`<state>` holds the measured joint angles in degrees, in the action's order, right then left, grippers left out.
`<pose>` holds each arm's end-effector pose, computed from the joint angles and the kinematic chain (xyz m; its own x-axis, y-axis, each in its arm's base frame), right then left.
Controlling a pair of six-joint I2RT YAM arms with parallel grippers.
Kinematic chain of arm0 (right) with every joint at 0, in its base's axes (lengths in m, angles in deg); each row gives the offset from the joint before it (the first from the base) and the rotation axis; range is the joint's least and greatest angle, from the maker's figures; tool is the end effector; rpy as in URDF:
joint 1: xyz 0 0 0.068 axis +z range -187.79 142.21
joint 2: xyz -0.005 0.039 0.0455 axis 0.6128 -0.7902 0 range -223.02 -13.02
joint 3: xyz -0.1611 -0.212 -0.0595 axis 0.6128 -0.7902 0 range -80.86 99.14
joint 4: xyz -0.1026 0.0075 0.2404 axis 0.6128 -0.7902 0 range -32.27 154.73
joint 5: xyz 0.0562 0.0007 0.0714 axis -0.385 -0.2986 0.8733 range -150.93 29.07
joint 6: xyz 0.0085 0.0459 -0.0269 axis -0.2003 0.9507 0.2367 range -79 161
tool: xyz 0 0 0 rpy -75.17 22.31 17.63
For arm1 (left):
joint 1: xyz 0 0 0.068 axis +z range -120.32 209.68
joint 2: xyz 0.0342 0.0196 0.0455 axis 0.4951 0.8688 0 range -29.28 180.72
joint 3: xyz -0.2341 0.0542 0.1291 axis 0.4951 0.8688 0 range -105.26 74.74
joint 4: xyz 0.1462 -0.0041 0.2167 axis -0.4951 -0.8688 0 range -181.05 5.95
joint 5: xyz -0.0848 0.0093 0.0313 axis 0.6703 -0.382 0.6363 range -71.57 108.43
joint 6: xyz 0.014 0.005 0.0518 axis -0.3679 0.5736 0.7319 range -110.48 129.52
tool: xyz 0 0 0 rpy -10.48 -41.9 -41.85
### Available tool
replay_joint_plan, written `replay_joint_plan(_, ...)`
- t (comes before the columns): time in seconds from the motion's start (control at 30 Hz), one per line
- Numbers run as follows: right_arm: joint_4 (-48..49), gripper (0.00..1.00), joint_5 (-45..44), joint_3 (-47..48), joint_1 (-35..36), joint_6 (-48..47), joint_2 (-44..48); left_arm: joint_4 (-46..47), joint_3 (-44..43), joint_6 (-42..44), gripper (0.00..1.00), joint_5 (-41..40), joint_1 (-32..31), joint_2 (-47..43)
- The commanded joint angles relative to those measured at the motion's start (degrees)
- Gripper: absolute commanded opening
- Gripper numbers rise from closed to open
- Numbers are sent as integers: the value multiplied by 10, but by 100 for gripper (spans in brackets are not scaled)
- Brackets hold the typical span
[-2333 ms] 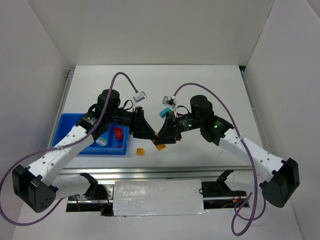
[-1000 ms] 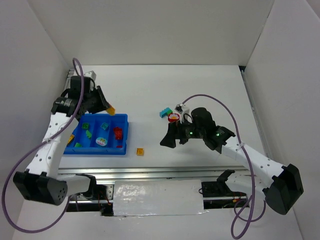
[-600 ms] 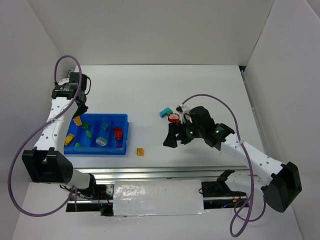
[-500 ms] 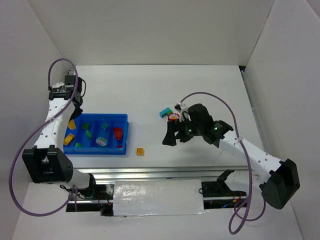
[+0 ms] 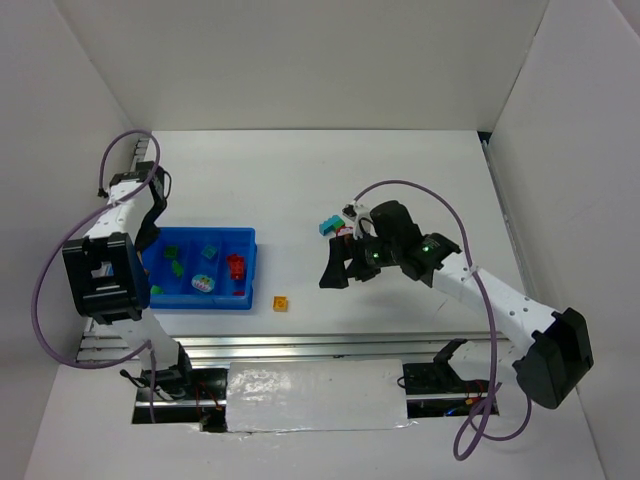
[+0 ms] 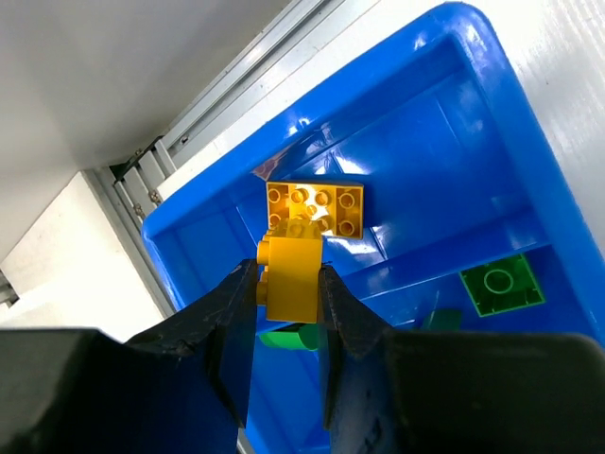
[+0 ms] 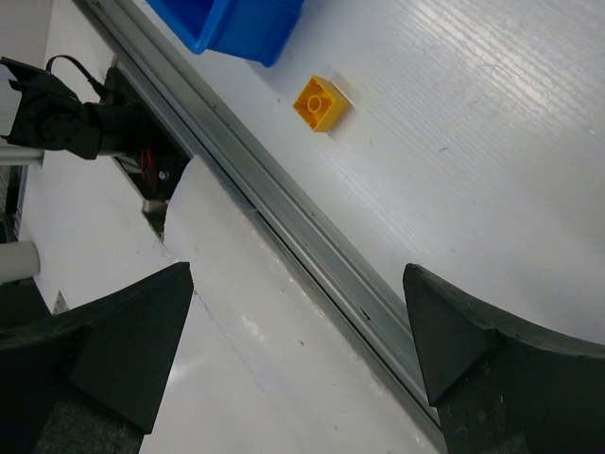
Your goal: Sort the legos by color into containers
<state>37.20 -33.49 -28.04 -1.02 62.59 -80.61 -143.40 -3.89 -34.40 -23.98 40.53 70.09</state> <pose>0.1902 0.1625 0.2822 -0.7971 -0.1882 -0.5737 -0.5496 0.6196 0.5604 0.3202 0.0859 0.2446 -0.5213 -0.6214 -0.5849 -0.8534 0.3778 0.3592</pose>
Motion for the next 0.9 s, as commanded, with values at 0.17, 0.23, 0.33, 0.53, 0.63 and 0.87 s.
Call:
replay_joint_plan(0.17,9,100,29,20,5,-7,-17,-6,-49,-12,83,-15,3,13)
replay_joint_plan(0.23,10,100,28,25,5,-5,-25,-9,-55,-13,99,-14,3,14)
replay_joint_plan(0.33,7,100,-11,36,21,0,-37,-14,-62,-11,99,-5,2,13)
replay_joint_plan(0.53,-48,100,-257,93,110,118,-104,-31,-93,2,99,36,0,-22)
replay_joint_plan(0.63,-72,100,-356,121,165,205,-152,-25,-117,37,99,99,-41,-79)
replay_joint_plan(0.87,-181,100,-483,271,263,300,-325,45,-33,75,100,239,-205,-202)
